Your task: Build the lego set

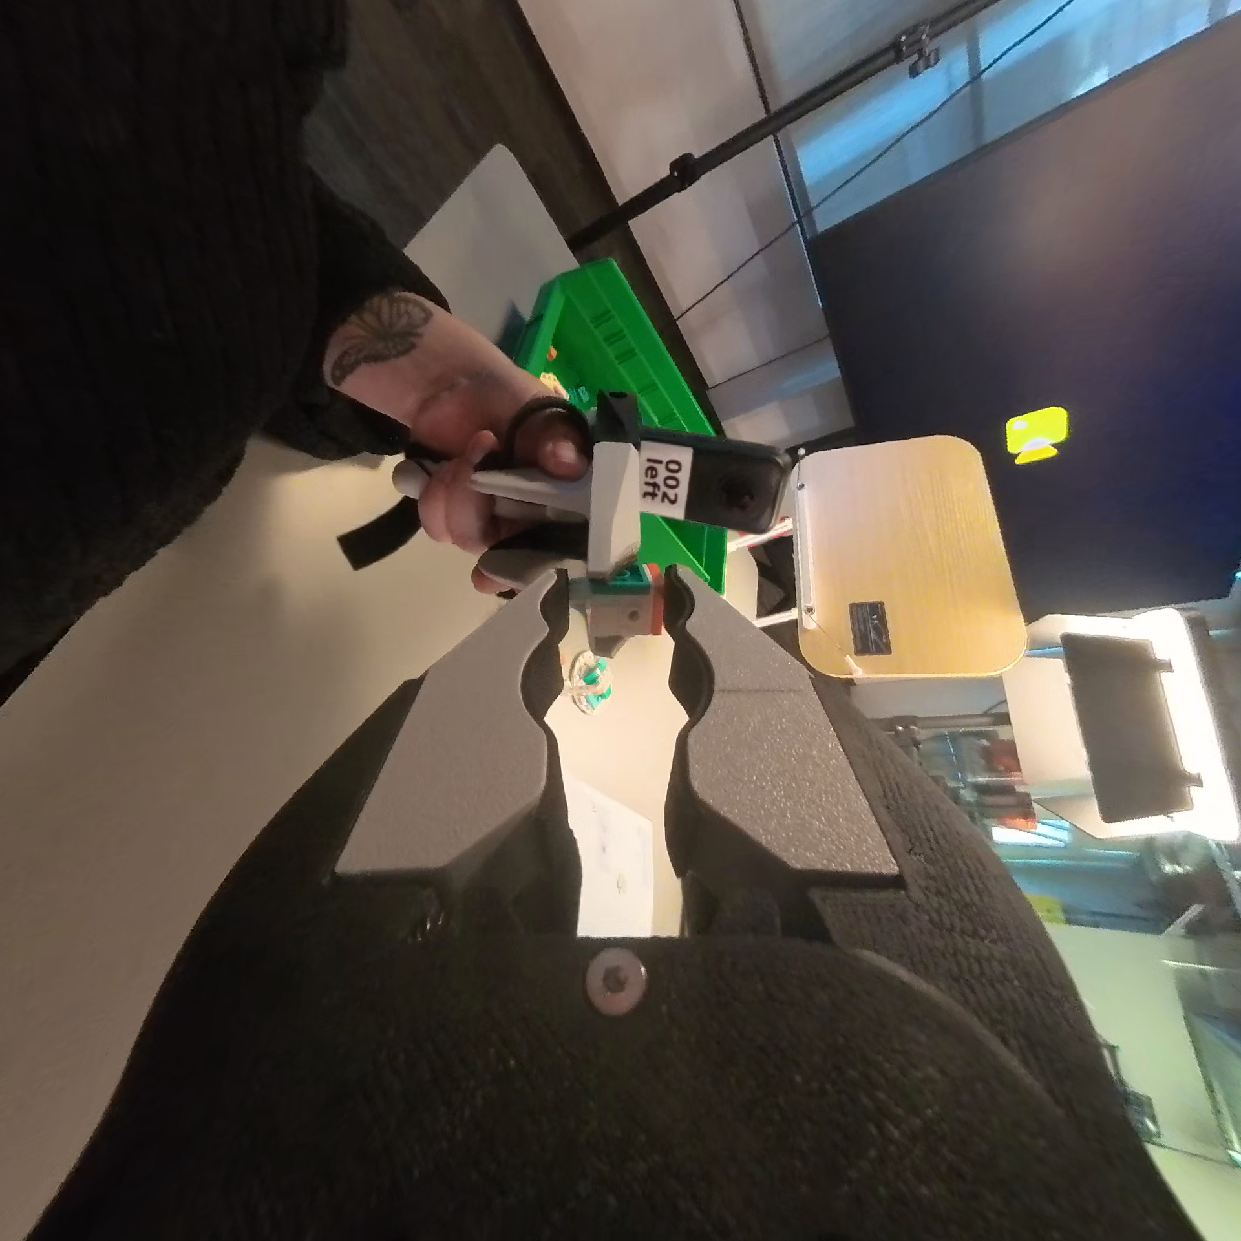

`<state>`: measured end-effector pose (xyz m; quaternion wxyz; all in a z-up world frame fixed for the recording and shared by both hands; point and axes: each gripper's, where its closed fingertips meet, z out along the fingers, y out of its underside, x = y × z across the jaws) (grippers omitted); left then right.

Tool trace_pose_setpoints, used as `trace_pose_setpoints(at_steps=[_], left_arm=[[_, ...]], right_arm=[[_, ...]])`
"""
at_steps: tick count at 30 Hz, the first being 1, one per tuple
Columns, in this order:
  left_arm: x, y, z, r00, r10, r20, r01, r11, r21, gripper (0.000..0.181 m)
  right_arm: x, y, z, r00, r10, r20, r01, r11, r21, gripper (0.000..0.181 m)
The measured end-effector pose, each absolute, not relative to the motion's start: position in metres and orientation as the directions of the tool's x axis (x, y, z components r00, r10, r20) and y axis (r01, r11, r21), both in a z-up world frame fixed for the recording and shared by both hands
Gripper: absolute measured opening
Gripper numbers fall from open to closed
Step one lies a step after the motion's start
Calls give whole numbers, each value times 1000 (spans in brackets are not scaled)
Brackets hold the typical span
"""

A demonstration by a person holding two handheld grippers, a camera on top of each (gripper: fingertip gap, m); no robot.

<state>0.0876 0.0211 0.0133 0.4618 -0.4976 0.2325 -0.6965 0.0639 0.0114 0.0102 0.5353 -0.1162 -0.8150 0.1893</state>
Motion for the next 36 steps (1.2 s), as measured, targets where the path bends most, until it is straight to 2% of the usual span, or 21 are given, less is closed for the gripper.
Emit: trace_pose_setpoints(at_steps=[7,9,10,12,15,18,20,22,26,33,36], left_arm=[[88,33,6,15,-876,482,416,-433,-799,16],[84,42,6,137,-899,417,437,-323,-840,16],[77,47,11,220,-906,362,465,-228,-855,16],[64,49,22,342,-904,256,482,-65,-874,16],[47,72,11,661,-747,71,285,163,-944,16],[38,89,-5,851,-461,-251,-107,317,-942,16],[36,96,-13,845,-277,-458,-359,342,-868,16],[42,96,-15,802,-185,-567,-481,363,-798,16],[44,97,-15,783,-154,-603,-523,363,-771,16],[39,107,-29,653,-11,-757,-722,292,-627,16],[38,110,-41,719,-93,-688,-642,288,-710,20]], right_arm=[[64,22,4,-405,465,787,55,872,-487,28],[64,36,-2,-398,524,753,138,845,-516,30],[65,42,-3,-392,565,726,173,820,-545,41],[66,52,-2,-358,661,659,217,745,-630,42],[64,61,7,-288,837,465,247,534,-808,36],[55,66,11,-205,943,261,271,311,-911,32],[48,71,9,-136,969,206,290,238,-927,32],[43,78,1,-84,973,213,332,229,-915,37],[37,83,-13,-60,976,208,382,215,-899,39],[34,90,-31,-42,981,192,431,191,-882,20],[35,97,-41,-30,984,173,415,170,-894,19]])
